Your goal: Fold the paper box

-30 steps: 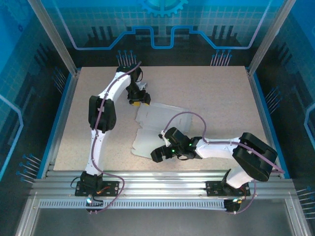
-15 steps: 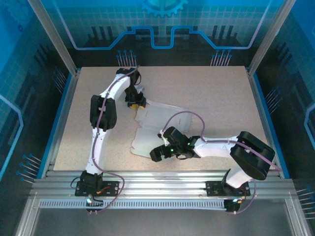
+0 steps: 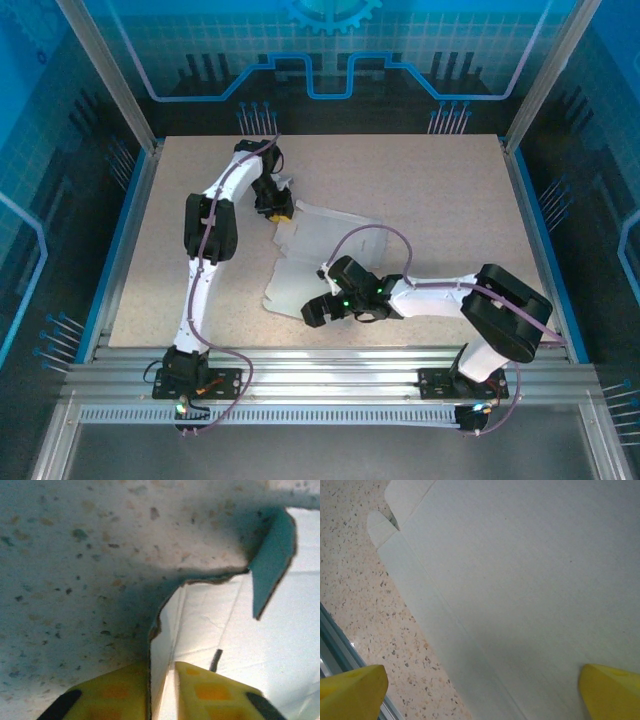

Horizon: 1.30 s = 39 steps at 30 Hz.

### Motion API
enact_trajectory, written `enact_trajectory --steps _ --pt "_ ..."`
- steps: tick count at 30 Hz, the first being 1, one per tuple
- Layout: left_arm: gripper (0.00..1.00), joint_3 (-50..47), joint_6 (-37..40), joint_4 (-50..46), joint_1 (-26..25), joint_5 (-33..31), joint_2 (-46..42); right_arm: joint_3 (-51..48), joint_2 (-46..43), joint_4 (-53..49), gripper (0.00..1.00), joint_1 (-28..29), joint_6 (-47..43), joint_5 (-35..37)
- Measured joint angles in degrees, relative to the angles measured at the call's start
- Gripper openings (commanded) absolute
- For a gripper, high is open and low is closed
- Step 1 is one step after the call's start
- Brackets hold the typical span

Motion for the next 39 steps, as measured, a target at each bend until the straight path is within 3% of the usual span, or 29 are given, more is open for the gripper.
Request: enact_trajectory --steps 3,7,20,32,39 --pt "0.04 0.3 0.0 0.1 0.2 0.9 0.0 0.4 0.5 0.2 1.00 0.0 0.1 0.0" --pt "0.02 -1.5 -0.3 2.2 0.7 2.6 -0.9 0.9 1.1 0.4 0.98 0.0 0.9 0.0" --pt "0.03 -36.2 -3.4 26.9 1.2 6.1 -29.0 -0.2 1.2 4.1 0.98 -1.0 6.4 -0.2" --pt "0.03 -56.5 -5.2 46.1 1.2 4.2 -40.2 -1.7 0.6 6.9 0.98 -1.1 8.5 0.1" --pt "0.03 -60.5 -5.9 49.6 1.2 1.4 -45.0 -2.0 0.6 7.5 0.98 -1.1 9.0 0.5"
